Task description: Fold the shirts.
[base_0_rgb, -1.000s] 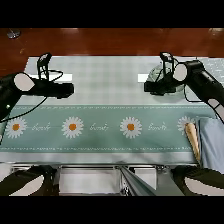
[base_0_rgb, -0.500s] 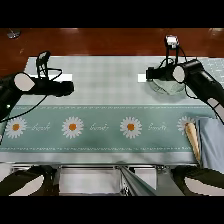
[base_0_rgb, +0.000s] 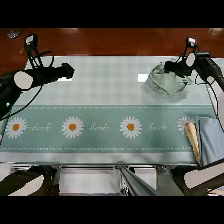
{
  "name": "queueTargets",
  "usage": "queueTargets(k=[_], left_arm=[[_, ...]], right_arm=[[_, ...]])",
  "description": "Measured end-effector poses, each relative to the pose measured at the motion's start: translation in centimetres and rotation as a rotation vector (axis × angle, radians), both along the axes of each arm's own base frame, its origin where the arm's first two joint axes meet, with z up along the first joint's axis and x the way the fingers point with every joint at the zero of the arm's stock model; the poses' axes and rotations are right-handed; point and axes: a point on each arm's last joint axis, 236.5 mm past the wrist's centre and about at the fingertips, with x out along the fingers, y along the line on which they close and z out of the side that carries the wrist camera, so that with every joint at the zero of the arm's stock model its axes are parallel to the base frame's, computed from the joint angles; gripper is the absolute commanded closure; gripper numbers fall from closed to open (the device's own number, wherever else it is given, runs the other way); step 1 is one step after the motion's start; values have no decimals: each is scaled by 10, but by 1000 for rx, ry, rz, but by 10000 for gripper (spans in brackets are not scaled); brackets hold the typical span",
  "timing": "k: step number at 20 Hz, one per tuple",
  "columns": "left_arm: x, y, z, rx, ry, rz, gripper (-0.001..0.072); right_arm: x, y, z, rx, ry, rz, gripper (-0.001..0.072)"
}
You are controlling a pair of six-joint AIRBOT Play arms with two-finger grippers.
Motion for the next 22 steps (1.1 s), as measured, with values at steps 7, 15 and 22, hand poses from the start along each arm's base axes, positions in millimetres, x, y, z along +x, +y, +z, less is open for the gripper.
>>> queueTargets(k=[7,15,22], left_arm=[[-53,-1,-42,139,232,-181,7],[-134,49,-17,235,292,-184,7],[-197,25,-10,72,198,-177,7]], right_arm=[[-52,19,-46,123,335,82,686],[-23,85,168,293,-212,281,687],[-96,147,412,170,-808,496,687]])
